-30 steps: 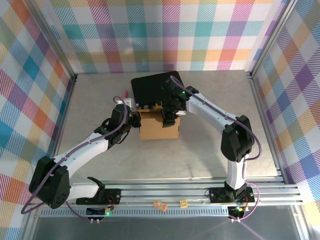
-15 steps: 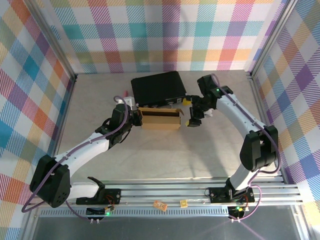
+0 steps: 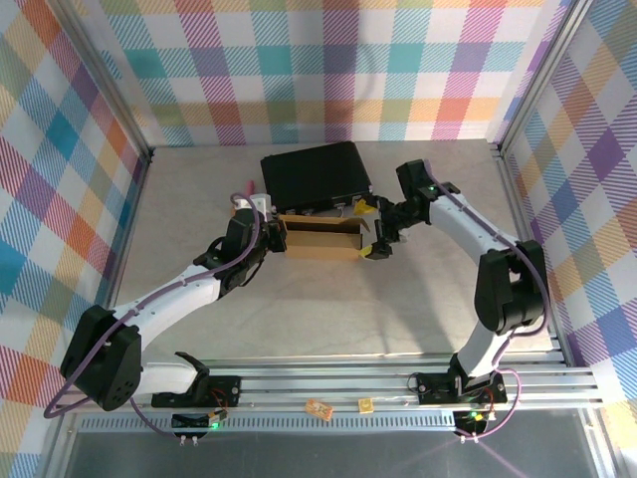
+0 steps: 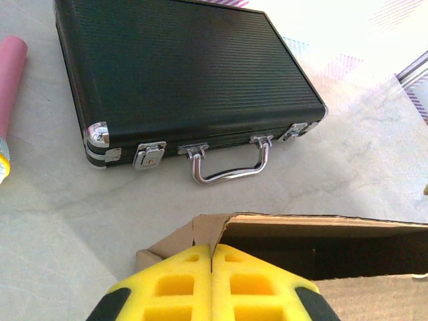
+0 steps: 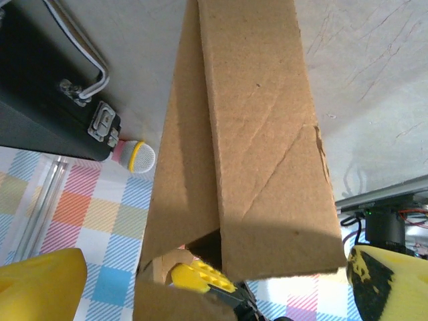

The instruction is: Fold the paper box

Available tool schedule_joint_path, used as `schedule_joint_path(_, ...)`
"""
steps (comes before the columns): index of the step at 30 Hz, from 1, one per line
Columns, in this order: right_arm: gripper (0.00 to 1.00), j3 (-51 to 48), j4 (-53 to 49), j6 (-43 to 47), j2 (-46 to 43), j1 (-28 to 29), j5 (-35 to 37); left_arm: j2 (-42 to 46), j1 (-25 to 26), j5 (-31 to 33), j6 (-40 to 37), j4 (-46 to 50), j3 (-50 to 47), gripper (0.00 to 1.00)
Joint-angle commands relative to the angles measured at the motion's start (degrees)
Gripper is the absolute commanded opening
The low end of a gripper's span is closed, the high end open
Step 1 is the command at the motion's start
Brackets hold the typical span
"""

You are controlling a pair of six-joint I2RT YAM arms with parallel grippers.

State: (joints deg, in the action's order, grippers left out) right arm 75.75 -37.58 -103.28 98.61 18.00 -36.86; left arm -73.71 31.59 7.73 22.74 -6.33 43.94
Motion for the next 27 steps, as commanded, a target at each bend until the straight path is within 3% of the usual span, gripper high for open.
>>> schedule_joint_path(1, 0.99, 1.52, -2.26, -0.6, 1.0, 0.26, -3.75, -0.58, 1.05, 0.6, 0.28, -0.27, -1.05, 0.0)
schedule_joint_path(6, 1.0, -0.35, 0.04, -2.91, 1.09, 1.39, -3.41, -0.67, 1.54, 0.97, 0.37, -0.43, -1.01, 0.0)
schedule_joint_path(16, 0.72, -0.49, 3.33, -6.05, 2.73, 2.57, 0.07, -1.03, 1.72, -0.39, 1.06, -0.8, -0.14, 0.0)
schedule_joint_path(21, 0.64, -1.75, 6.27, -9.26, 2.85, 2.52, 1.59, -1.31, 1.72, -3.12, 1.68, -0.63, 0.5, 0.0)
schedule_joint_path(27, 0.6, -0.99, 7.14, -11.3, 3.7, 2.47, 3.1, -2.57, 1.72, -5.61, 2.32, 7.27, 4.89, 0.0)
